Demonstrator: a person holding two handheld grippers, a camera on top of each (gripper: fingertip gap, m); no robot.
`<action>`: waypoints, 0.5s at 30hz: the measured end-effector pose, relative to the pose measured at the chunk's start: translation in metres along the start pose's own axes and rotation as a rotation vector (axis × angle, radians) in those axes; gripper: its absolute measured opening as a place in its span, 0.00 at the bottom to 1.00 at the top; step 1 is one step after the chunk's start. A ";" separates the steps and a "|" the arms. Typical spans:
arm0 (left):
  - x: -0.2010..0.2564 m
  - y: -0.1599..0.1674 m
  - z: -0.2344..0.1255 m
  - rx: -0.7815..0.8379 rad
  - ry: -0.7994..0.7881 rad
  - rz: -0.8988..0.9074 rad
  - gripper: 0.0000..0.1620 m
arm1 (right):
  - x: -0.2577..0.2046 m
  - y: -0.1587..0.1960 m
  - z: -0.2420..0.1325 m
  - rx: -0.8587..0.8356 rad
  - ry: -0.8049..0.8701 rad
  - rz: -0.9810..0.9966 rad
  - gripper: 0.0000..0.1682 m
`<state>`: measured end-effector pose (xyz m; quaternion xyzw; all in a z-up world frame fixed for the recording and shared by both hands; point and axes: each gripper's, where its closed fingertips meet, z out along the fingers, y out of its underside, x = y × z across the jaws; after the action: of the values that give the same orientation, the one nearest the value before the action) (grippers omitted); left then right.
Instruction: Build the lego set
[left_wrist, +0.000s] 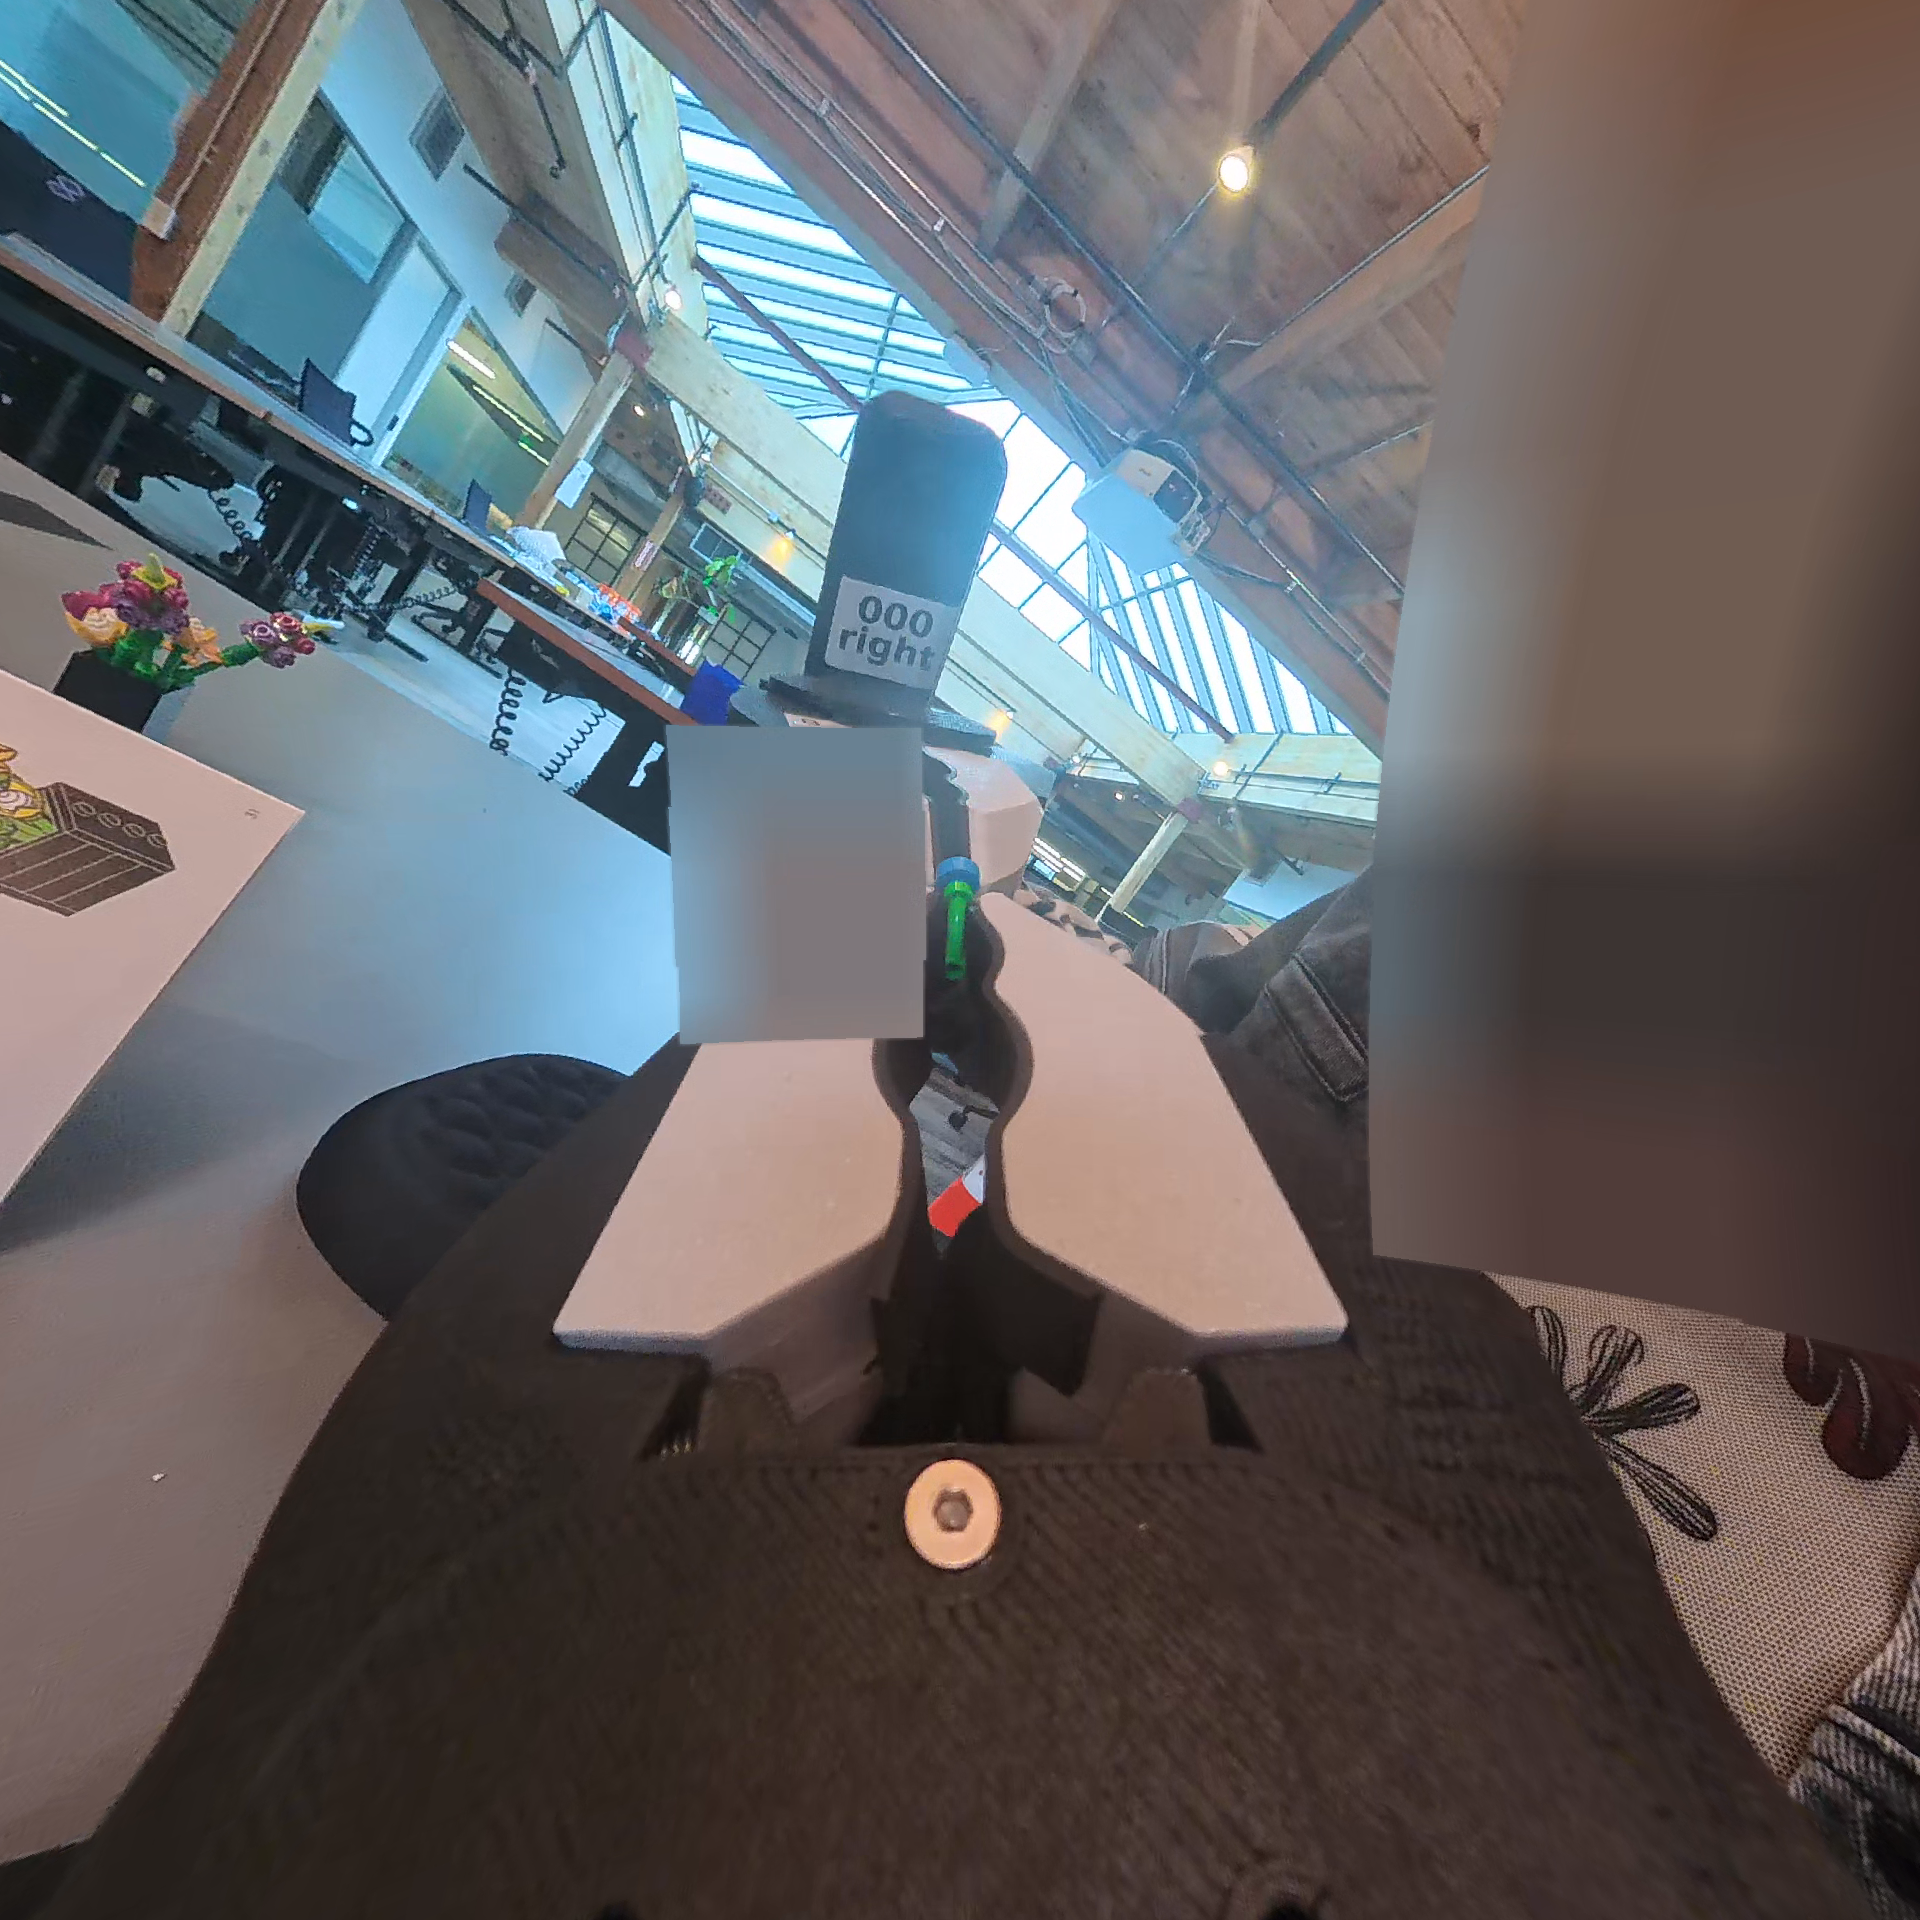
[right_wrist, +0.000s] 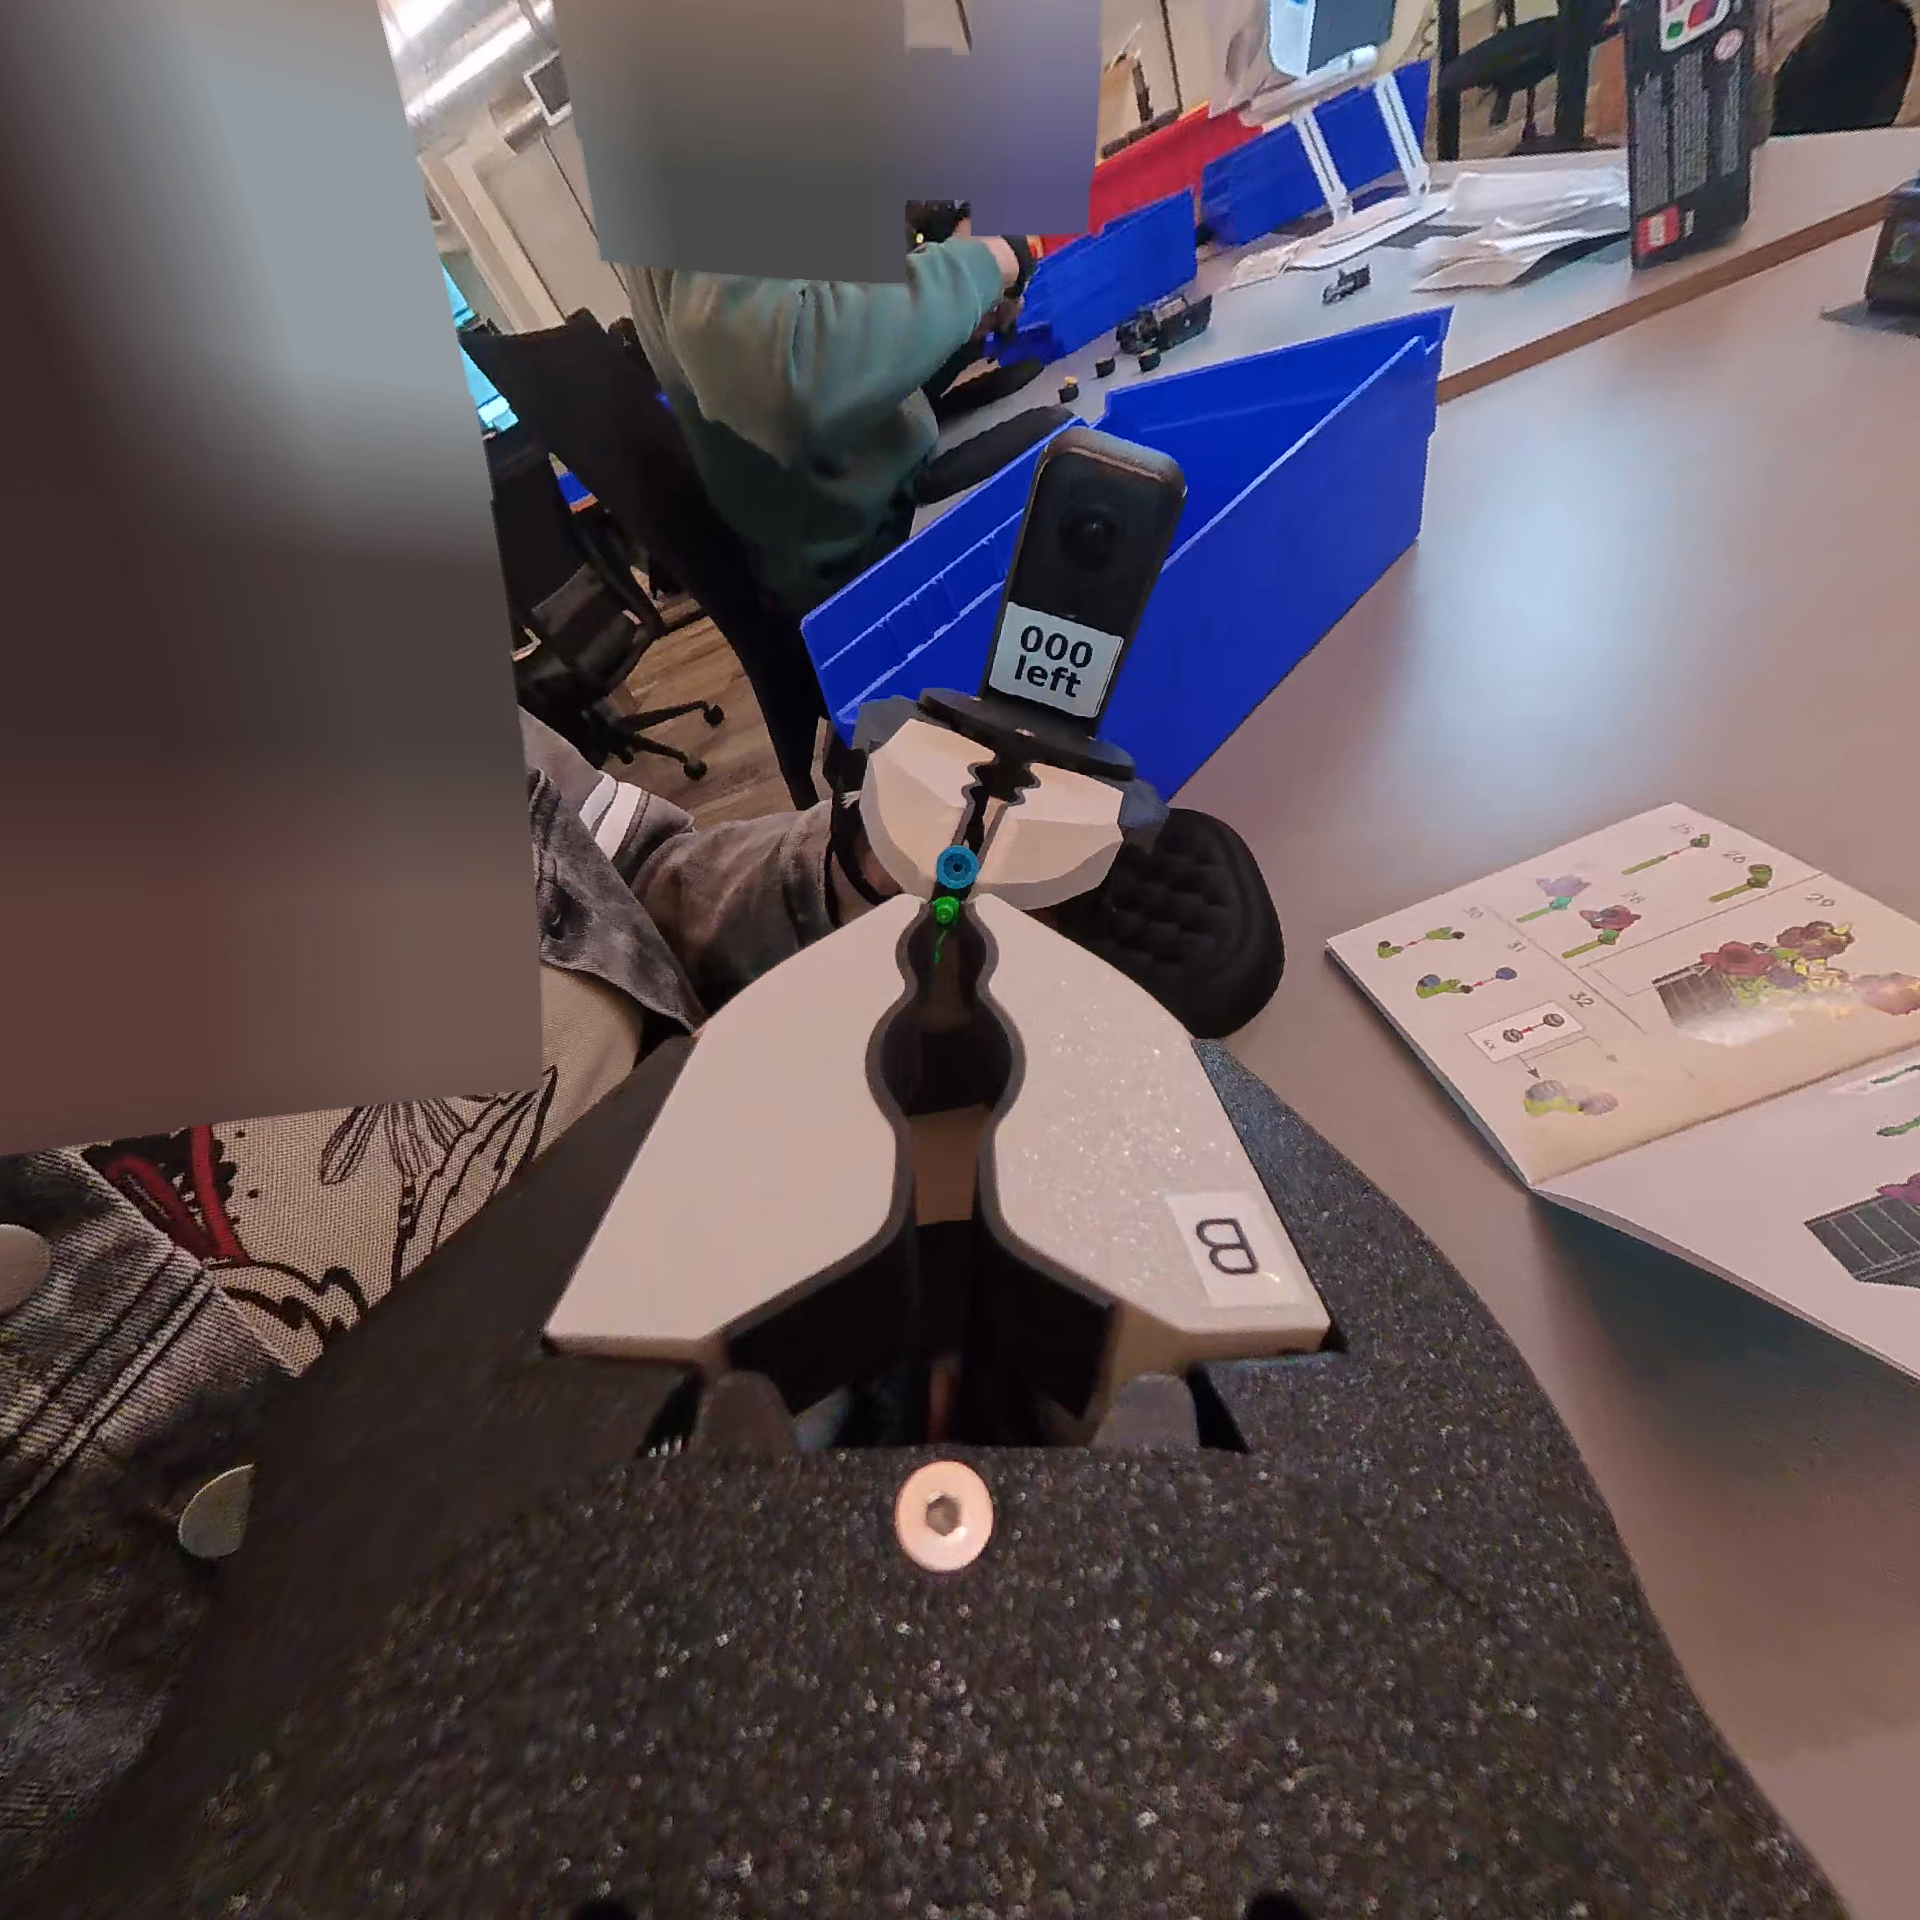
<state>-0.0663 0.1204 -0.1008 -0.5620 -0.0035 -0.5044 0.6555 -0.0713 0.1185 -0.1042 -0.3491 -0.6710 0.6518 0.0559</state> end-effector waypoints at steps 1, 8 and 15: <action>0.001 0.000 0.000 0.001 0.003 0.001 0.02 | 0.000 0.000 0.000 0.008 0.001 -0.002 0.02; 0.002 -0.007 -0.002 0.054 0.023 -0.020 0.02 | 0.001 -0.007 0.004 0.102 0.036 -0.022 0.02; 0.002 -0.009 -0.003 0.069 0.027 -0.022 0.02 | 0.001 -0.009 0.005 0.161 0.030 0.002 0.02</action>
<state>-0.0730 0.1179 -0.0943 -0.5324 -0.0180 -0.5185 0.6689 -0.0785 0.1156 -0.0976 -0.3540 -0.6152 0.6982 0.0930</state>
